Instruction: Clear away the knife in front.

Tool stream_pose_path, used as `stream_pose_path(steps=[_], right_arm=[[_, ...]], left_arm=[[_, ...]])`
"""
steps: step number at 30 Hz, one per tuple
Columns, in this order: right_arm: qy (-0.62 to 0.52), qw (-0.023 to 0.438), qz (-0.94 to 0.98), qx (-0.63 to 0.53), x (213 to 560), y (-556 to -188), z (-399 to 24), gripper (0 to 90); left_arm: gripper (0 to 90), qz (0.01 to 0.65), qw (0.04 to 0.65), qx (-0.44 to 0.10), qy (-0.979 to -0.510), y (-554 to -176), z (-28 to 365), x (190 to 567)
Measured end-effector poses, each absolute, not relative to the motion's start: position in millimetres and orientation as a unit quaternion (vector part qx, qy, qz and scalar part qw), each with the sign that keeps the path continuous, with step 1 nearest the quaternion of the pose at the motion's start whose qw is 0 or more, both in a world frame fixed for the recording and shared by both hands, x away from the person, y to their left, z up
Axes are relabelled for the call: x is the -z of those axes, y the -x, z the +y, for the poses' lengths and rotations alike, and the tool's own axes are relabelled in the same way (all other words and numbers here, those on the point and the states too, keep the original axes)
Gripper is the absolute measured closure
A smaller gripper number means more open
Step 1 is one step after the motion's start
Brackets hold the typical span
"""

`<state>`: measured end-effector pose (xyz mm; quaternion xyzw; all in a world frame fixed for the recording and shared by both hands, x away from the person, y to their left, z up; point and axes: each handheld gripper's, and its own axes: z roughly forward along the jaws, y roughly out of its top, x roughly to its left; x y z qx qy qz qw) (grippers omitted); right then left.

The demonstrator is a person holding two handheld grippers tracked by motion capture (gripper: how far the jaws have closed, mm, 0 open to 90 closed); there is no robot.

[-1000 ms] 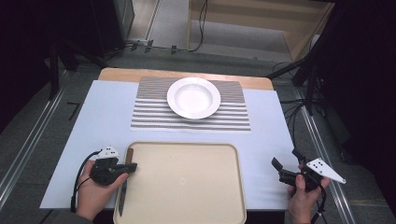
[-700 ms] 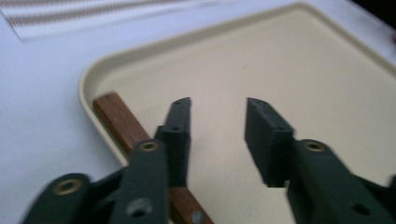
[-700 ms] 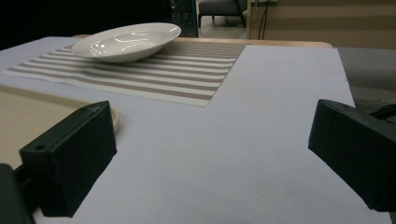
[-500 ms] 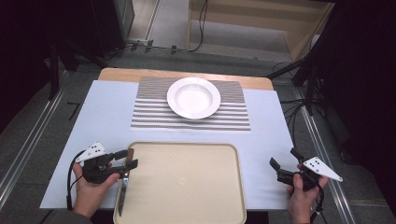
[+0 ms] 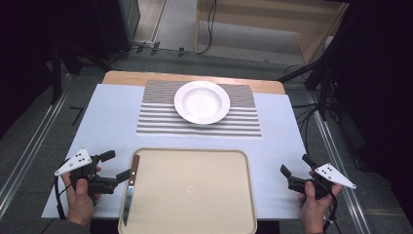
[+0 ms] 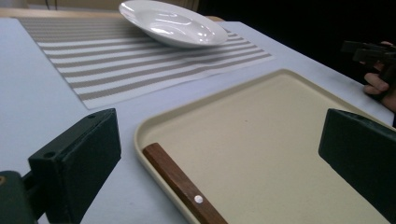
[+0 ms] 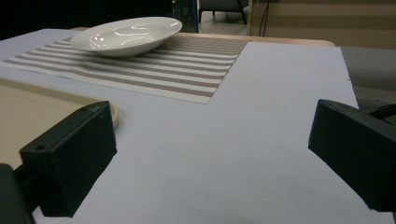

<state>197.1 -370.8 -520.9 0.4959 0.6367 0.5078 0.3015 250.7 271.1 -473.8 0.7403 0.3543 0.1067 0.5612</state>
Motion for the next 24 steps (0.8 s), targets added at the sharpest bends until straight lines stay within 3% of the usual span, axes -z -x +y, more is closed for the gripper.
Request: stream_pose_path(steps=[24], right_arm=[[-0.497, 0.304, 0.639, -0.502, 521, -198, -370, 0.0]], left_arm=[[0.0, 0.412, 0.565, -0.157, -0.697, -255, 337, 473]])
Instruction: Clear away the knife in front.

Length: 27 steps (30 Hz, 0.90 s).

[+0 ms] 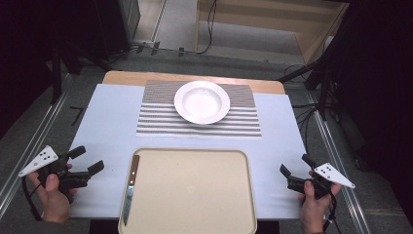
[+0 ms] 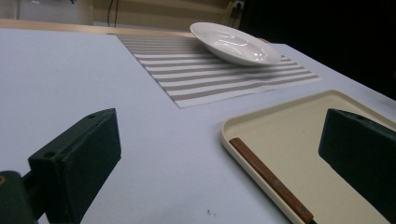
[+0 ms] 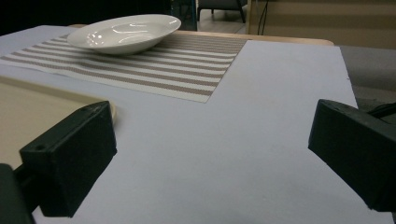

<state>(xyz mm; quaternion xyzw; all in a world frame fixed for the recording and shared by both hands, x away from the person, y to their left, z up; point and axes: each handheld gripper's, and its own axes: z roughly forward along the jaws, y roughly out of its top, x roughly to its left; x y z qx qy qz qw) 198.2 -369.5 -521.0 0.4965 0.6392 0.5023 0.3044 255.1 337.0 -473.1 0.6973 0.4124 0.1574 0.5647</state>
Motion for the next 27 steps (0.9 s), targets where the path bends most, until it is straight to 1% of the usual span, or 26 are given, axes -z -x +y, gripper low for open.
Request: stream_pose_path(steps=[9, 12, 17, 20, 27], right_arm=[[-0.497, 0.304, 0.64, -0.501, 521, -198, -369, 0.0], [-0.497, 0.305, 0.64, -0.501, 521, -199, -369, 0.0], [-0.497, 0.306, 0.641, -0.498, 521, -199, -369, 0.0], [-0.497, 0.306, 0.641, -0.498, 521, -198, -368, 0.0], [-0.497, 0.306, 0.641, -0.499, 521, -198, -368, 0.0]], left_arm=[[0.0, 0.427, 0.564, -0.162, -0.688, -256, 358, 476], [0.0, 0.425, 0.561, -0.169, -0.69, -255, 364, 476], [0.0, 0.431, 0.568, -0.178, -0.678, -253, 374, 478], [0.0, 0.433, 0.577, -0.177, -0.669, -253, 374, 482], [0.0, 0.425, 0.57, -0.177, -0.681, -254, 368, 488]])
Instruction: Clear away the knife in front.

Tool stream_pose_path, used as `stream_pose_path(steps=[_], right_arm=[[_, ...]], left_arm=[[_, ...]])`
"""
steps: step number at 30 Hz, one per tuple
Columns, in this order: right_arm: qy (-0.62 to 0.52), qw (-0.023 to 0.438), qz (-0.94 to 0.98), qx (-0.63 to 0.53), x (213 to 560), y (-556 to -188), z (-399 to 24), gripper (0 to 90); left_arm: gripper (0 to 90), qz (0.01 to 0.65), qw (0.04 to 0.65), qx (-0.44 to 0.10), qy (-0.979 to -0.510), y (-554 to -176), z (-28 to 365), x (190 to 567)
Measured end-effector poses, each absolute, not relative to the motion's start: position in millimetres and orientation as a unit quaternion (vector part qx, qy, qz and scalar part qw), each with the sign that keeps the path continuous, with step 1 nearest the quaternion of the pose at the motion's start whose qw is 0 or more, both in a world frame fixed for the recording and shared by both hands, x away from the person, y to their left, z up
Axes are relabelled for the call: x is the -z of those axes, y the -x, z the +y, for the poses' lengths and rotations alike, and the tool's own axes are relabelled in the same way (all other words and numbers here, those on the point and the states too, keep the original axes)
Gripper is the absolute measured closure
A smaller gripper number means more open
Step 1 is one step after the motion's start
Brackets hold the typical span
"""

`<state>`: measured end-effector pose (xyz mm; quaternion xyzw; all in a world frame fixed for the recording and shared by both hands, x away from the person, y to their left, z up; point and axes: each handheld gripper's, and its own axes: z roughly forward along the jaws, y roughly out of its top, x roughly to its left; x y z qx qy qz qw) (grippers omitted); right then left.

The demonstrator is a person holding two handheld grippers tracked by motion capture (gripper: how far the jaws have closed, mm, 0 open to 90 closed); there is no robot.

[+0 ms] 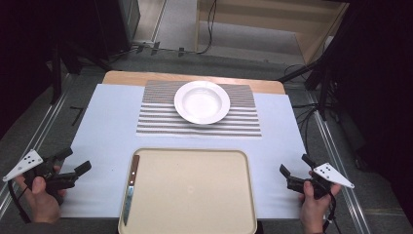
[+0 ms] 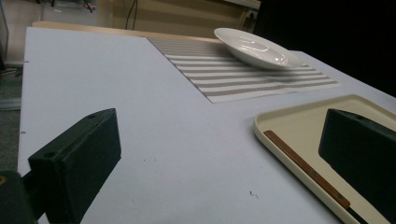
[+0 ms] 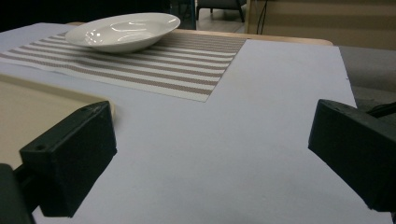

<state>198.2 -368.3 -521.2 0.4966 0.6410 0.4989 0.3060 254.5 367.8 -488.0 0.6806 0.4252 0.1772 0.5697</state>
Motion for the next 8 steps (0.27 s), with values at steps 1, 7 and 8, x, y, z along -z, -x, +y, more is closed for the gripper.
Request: stream_pose_path(steps=[1, 7, 8], right_arm=[[-0.496, 0.307, 0.641, -0.499, 521.3, -198.3, -368.3, 0.0], [-0.497, 0.306, 0.641, -0.497, 521.2, -198.2, -367.9, 0.0], [-0.498, 0.307, 0.641, -0.497, 521.2, -198.1, -367.9, 0.0]], left_arm=[[0.0, 0.425, 0.57, -0.177, -0.681, -254.7, 367.3, 488.5], [0.0, 0.427, 0.572, -0.173, -0.679, -255.0, 368.2, 489.5], [0.0, 0.427, 0.571, -0.173, -0.679, -255.1, 368.4, 489.5]])
